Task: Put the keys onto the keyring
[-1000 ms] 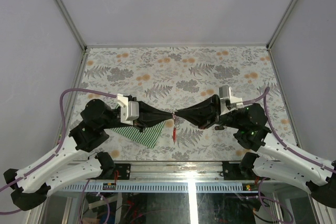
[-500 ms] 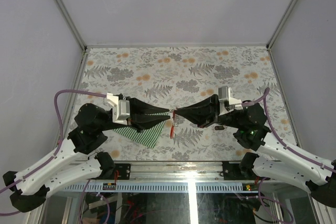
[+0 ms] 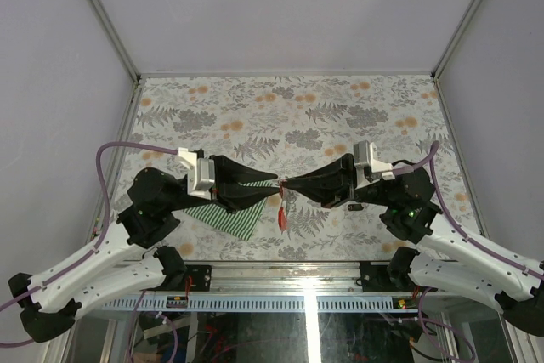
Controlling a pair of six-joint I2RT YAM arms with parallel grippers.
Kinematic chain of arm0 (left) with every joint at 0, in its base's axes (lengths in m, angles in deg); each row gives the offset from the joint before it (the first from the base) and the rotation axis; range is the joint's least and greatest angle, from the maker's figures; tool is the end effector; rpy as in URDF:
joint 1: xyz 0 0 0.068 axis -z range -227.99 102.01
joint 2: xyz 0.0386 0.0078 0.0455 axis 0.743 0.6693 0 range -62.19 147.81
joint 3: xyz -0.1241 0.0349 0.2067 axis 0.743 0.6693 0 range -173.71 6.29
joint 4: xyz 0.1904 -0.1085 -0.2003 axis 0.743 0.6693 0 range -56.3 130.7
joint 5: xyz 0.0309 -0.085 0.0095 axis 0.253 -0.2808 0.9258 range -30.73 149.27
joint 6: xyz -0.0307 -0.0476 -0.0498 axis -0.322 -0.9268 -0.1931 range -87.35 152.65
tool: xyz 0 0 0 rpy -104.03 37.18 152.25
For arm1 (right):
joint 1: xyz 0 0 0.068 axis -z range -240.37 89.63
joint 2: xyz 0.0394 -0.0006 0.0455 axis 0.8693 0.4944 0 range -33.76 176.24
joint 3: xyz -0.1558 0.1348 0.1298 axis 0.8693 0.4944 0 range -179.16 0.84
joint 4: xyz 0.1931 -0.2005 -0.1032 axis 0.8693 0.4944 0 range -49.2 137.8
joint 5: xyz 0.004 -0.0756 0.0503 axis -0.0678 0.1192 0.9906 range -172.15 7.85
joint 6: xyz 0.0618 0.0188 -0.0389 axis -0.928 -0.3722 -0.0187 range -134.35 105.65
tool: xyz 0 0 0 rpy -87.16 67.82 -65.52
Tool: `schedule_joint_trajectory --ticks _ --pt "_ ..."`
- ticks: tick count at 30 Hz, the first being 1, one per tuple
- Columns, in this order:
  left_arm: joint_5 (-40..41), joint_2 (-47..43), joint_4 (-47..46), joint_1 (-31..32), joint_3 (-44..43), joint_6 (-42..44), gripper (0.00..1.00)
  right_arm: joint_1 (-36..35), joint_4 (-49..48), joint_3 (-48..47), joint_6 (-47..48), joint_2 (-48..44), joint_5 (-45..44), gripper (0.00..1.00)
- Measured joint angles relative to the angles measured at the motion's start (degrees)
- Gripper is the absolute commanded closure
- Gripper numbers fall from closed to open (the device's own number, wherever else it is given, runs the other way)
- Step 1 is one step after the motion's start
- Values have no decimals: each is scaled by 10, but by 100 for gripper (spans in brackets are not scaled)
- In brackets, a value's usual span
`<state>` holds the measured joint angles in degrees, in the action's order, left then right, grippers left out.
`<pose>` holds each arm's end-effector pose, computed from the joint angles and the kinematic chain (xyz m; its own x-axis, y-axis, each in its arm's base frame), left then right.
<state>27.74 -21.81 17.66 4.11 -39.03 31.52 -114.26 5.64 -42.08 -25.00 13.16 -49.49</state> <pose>0.1200 -0.2083 0.3949 0.2007 -0.2850 -0.9373 0.9767 0.1328 0.1688 0.1229 0.2267 0.3903 0.1237 0.4335 -0.8926 -0.9923 0.0437 -0.1162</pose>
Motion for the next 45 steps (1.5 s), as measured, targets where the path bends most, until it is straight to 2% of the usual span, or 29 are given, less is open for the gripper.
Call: schedule_joint_trajectory --ticks 13,17,20,23,24,28,31,34,45 --pt "-3 18 -17 0 2 -9 78 0 0 -4 0 0 14 100" --pt "-10 21 -21 0 2 -12 87 0 0 -4 2 0 14 100" --pt "-16 22 -21 0 2 -14 99 0 0 -4 3 0 14 100" --pt "-22 22 -21 0 2 -16 100 0 1 -4 7 0 14 100" --pt "-23 22 -21 0 2 -16 100 0 2 -5 7 0 14 99" --pt "-29 25 -14 0 -2 -12 100 0 20 -11 15 -1 14 85" --pt "-33 35 35 0 -30 11 100 0 56 -22 31 -9 10 75" --pt "-35 48 104 0 -65 47 100 0 110 -43 56 -20 9 69" --pt "-16 116 382 0 -195 202 100 0 332 -141 141 -25 -14 64"
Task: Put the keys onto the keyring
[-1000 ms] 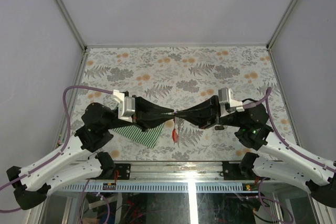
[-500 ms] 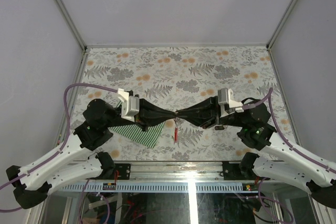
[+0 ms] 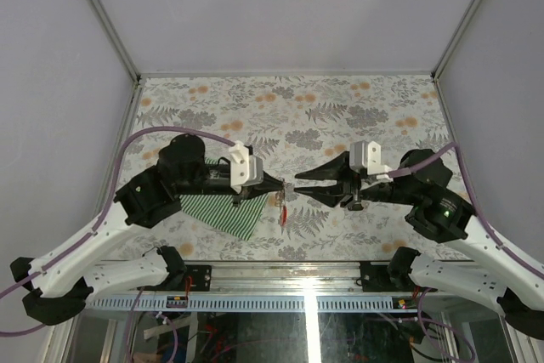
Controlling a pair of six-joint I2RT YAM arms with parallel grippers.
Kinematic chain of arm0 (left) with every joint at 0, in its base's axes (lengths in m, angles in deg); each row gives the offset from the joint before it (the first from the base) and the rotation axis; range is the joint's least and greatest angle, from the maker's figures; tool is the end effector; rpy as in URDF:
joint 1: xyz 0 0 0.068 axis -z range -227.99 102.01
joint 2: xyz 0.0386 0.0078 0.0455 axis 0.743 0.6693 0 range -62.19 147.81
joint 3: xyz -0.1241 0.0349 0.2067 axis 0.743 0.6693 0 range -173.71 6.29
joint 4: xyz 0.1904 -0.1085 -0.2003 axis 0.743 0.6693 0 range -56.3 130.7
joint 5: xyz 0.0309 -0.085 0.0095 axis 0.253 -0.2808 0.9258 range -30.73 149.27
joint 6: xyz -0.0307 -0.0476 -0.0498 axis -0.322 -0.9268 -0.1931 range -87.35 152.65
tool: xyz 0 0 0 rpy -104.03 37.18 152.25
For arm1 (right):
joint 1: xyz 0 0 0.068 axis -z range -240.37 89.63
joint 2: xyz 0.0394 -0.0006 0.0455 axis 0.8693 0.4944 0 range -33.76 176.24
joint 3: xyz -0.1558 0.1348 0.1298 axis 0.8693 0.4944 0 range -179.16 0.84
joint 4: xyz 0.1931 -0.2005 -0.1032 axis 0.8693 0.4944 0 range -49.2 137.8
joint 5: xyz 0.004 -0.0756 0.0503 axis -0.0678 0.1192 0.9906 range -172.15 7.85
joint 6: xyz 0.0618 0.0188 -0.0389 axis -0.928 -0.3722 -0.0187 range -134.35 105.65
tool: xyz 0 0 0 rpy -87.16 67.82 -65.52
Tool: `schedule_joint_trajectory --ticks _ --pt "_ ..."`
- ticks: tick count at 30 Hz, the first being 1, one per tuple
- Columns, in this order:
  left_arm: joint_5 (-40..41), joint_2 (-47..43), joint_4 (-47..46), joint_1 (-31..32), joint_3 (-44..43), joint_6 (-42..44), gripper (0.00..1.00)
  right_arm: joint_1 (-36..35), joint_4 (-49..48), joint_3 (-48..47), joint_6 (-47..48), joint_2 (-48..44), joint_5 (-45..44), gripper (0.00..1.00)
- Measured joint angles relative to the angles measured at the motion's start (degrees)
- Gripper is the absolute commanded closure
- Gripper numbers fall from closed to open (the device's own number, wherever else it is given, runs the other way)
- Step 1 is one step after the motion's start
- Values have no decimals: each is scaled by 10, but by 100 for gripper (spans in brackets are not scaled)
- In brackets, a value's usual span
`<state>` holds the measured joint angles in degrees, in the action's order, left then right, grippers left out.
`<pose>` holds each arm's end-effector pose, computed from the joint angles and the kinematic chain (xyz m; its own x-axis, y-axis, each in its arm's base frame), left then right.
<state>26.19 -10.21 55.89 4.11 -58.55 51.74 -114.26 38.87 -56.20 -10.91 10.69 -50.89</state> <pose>0.1347 -0.2295 0.3983 0.2303 0.1504 -0.9614 0.9700 0.0430 0.2391 0.1149 0.2134 0.4294 0.2067 0.1963 -0.9585 -0.9760 0.1100 -0.1879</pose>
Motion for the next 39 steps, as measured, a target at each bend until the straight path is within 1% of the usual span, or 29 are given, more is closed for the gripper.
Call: schedule_joint_trajectory --ticks 5,12,29,36,39 --pt "15 43 85 0 -40 41 100 0 57 -16 20 24 -10 62" --pt "25 56 142 0 -55 67 100 0 101 -16 34 48 -19 62" --pt "21 59 153 4 -66 78 100 0 119 -16 52 87 -18 63" --pt "20 59 153 7 -66 78 100 0 120 -16 57 96 -18 77" --pt "21 59 153 7 -66 80 100 0 120 -16 58 97 -18 87"
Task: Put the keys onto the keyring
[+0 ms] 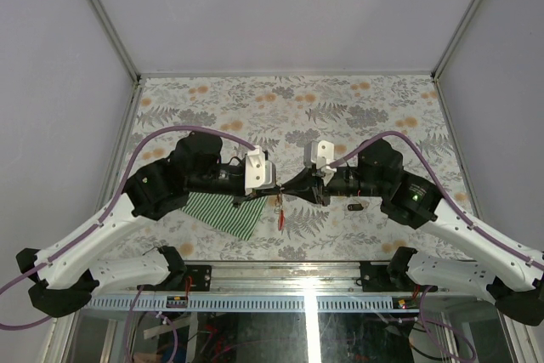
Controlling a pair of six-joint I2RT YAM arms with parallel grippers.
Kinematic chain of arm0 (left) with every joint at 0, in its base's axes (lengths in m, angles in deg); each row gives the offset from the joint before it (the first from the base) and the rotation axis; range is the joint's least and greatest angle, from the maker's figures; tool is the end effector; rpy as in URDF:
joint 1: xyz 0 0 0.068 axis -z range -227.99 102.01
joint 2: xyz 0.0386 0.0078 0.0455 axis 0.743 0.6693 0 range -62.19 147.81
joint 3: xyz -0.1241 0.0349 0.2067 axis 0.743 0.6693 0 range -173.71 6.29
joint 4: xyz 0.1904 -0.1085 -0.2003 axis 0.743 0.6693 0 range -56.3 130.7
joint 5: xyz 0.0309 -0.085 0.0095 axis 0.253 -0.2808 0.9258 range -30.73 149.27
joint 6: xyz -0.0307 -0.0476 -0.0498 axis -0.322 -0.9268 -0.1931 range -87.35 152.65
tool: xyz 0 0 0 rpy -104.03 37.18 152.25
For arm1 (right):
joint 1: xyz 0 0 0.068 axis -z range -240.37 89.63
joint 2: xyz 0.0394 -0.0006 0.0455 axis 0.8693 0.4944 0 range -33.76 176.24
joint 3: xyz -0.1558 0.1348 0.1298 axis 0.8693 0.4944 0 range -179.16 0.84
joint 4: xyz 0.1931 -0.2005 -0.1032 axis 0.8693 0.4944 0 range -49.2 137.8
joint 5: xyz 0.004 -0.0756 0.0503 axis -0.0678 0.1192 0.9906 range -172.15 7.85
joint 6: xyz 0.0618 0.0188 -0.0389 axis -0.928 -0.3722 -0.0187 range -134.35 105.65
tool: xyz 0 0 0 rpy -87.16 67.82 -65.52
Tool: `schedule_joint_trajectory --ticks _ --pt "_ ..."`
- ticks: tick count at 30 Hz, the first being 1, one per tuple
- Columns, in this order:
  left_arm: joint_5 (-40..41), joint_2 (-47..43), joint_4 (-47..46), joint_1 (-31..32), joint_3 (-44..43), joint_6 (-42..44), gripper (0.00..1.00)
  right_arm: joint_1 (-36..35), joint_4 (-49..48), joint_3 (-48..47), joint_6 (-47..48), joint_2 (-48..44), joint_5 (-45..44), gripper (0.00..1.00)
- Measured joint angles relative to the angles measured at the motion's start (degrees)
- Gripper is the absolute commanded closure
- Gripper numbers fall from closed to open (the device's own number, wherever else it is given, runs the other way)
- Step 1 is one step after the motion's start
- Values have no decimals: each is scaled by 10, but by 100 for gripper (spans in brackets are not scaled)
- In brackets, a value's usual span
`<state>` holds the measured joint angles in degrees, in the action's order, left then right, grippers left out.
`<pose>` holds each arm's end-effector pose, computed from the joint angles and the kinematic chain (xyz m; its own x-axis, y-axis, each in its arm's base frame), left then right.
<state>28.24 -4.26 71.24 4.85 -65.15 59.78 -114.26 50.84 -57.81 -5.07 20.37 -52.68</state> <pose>0.1394 -0.2382 0.3835 0.2222 0.3539 -0.9085 0.9730 -0.0213 0.2297 0.1450 0.2517 0.3724 0.1040 -0.0957 -0.9900 -0.9881 0.1035 -0.1138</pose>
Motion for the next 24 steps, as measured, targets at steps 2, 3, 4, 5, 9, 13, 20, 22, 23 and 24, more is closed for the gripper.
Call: schedule_joint_trajectory --ticks 2,3,4,5,9,13,20,22,23,24 --pt "0 0 0 0 0 2 100 0 0 0 2 0 1 95" --pt "1 0 0 0 0 3 100 0 1 0 2 0 2 97" --pt "2 0 0 0 0 4 99 0 2 0 2 0 3 100" --pt "2 0 0 0 0 6 95 0 3 -1 3 0 5 100" --pt "0 -2 -1 0 0 9 80 0 7 -3 4 0 10 100" --pt "-6 -26 -17 0 12 8 71 0 9 -3 5 -4 14 100" --pt "-22 -108 -99 0 82 -19 71 0 2 -3 6 -33 30 100" --pt "-25 -120 -128 0 97 -30 72 0 -3 -3 6 -37 34 100" --pt "-26 -125 -144 0 103 -37 72 0 -5 -3 5 -39 37 100" --pt "-26 -129 -159 0 110 -44 72 0 -7 -3 5 -40 40 100"
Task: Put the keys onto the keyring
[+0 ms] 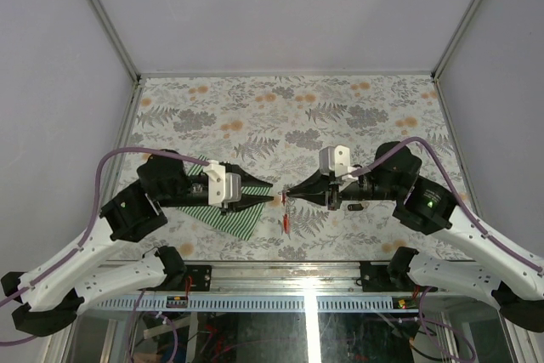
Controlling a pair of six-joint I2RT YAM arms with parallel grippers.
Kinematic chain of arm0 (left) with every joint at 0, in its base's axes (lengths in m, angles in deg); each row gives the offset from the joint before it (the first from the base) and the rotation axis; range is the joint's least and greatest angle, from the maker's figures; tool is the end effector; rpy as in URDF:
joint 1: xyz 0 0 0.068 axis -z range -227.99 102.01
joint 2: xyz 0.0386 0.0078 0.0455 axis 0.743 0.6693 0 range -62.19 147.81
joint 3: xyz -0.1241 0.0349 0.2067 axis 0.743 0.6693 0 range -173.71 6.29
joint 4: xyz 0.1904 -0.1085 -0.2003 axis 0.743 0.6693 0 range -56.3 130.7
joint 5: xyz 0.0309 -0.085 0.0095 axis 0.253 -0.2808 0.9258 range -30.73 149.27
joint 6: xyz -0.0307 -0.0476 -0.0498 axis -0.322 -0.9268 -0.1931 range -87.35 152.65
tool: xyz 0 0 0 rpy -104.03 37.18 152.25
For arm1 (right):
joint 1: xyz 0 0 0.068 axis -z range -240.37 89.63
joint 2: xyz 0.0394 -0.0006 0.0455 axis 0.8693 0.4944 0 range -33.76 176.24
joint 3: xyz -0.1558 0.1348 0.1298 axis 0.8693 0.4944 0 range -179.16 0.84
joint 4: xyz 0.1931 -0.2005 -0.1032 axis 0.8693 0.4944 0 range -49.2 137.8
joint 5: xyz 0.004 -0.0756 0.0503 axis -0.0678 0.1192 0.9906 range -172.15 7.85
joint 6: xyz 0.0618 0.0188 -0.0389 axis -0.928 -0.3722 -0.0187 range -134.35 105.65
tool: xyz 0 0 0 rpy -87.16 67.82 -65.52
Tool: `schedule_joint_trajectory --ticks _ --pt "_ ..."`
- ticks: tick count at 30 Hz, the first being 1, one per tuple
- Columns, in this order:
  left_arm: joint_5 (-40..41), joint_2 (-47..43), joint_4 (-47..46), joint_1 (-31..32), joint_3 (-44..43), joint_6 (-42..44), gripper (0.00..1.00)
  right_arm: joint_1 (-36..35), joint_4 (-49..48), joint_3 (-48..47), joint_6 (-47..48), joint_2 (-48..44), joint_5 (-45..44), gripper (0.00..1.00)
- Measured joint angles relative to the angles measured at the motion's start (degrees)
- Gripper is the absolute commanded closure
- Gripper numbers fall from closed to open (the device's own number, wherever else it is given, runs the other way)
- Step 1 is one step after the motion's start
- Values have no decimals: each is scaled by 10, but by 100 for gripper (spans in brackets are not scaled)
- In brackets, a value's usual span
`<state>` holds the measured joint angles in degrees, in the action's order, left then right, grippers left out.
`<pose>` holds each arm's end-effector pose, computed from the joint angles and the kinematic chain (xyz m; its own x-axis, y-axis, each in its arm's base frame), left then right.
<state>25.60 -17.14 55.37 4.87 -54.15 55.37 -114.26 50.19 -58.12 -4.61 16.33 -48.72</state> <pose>0.1154 -0.2107 0.3978 0.3238 0.1050 -0.9403 0.9444 0.0246 0.3280 0.1291 0.2364 0.3944 0.1637 -0.0152 -0.9864 -0.9854 0.0449 -0.1642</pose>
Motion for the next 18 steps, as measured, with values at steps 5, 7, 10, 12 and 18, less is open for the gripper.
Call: schedule_joint_trajectory --ticks 5,7,10,12,18 --pt "-2 -9 -57 0 29 -32 72 0 -12 0 -3 -2 13 100" --pt "-5 -11 -71 0 37 -42 73 0 -16 0 -5 -2 18 100" --pt "-10 -11 -87 0 40 -52 73 0 -25 0 -8 -2 22 100" --pt "-14 -11 -93 0 40 -56 73 0 -26 0 -9 -3 23 100" --pt "-29 -10 -104 0 40 -62 75 0 -29 0 -11 -4 23 100"
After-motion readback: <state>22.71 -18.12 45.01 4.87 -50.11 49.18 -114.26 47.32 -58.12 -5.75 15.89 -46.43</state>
